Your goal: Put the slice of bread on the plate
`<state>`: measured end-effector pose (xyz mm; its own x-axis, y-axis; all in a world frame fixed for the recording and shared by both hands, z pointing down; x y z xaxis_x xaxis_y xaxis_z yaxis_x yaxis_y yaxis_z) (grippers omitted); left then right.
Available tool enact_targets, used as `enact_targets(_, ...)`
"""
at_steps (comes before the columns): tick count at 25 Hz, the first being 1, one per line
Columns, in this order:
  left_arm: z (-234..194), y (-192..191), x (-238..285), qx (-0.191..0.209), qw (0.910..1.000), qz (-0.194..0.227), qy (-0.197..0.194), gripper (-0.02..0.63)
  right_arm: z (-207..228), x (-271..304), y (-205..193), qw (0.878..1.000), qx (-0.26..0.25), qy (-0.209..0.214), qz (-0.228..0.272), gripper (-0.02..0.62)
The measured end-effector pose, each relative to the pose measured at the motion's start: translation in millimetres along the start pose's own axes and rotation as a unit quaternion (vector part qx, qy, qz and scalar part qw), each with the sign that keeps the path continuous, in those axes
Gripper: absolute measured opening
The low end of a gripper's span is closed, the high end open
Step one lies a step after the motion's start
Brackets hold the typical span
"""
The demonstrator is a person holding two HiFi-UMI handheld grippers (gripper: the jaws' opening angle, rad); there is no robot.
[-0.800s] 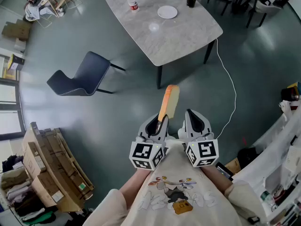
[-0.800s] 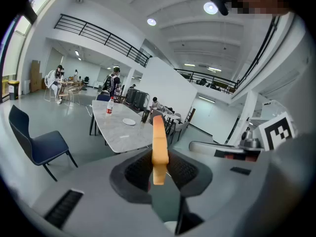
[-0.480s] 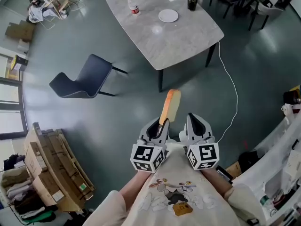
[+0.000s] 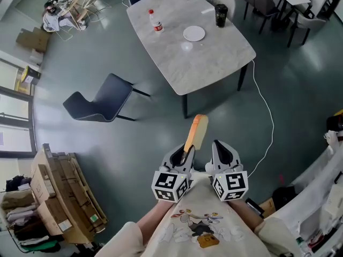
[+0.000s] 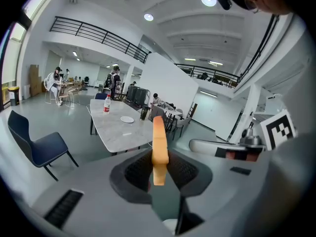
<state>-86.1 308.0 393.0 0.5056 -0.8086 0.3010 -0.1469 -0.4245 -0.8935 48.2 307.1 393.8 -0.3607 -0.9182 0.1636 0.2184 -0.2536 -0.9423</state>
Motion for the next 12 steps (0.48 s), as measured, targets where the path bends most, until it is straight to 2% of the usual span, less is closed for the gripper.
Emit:
enact_targets(6, 23.9, -1.0, 20.4, 0.011, 0.9999, -0.004, 0.012, 0.094, 34.2, -3.5, 3.8, 1.0, 0.018, 0.006, -0.005, 0.005)
enact_targets(12, 46.5, -20.5, 37.4, -0.003, 0.9994, -0.016, 0.03, 0.094, 68.9, -6.3, -4.0, 0.999, 0.027, 0.018, -0.021, 0.005)
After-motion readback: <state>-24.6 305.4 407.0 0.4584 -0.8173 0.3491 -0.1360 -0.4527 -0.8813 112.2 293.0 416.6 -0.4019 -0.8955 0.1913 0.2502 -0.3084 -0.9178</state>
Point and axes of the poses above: the fingertips, and each gripper's own axes: x forward along the fingers, z to its right, y out of its top, the point moved 4 cm from there along -x, backward along the fingers, and after that the axes turned 12 degrees about z, right-handed, at the moved point
